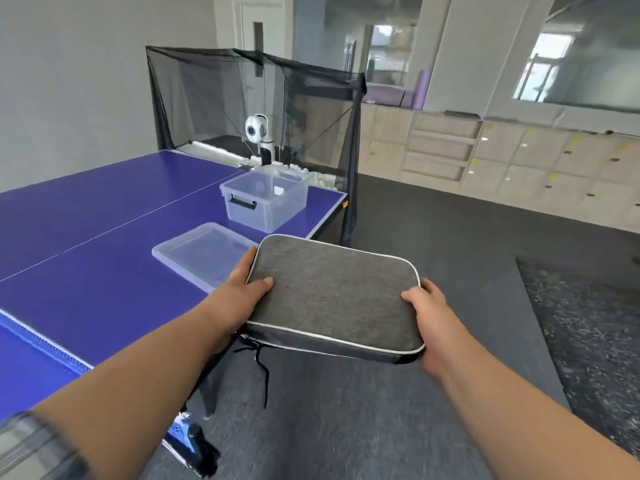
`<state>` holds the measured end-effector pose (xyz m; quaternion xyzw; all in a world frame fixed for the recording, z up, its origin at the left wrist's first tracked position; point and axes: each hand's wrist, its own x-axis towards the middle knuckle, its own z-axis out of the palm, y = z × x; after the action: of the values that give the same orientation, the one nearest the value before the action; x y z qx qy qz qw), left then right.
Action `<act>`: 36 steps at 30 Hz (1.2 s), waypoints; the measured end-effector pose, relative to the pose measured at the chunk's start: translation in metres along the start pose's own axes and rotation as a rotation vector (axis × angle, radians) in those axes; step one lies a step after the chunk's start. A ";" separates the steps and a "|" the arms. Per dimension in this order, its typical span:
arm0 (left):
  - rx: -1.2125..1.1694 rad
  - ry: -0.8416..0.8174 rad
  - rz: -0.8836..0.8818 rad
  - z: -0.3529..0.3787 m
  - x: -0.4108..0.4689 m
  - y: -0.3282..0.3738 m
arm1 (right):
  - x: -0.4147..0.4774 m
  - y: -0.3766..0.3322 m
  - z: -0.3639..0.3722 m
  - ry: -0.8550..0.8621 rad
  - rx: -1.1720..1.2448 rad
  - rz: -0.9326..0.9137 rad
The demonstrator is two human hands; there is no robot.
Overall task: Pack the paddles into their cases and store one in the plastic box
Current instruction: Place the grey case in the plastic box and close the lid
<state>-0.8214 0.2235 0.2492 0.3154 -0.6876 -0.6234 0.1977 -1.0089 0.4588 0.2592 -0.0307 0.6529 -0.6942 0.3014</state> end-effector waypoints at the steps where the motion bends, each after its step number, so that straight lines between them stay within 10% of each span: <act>1: 0.011 0.010 0.001 0.003 0.011 0.003 | 0.009 -0.004 -0.001 -0.025 -0.012 -0.057; 21: 0.253 -0.014 0.004 0.046 0.374 0.050 | 0.369 -0.112 0.061 0.000 -0.387 -0.253; 36: 0.228 0.463 -0.152 0.024 0.616 0.065 | 0.690 -0.215 0.207 -0.444 -0.494 -0.075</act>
<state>-1.2946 -0.1765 0.2350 0.5208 -0.6642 -0.4660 0.2655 -1.5633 -0.0487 0.2457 -0.2773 0.7182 -0.5019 0.3942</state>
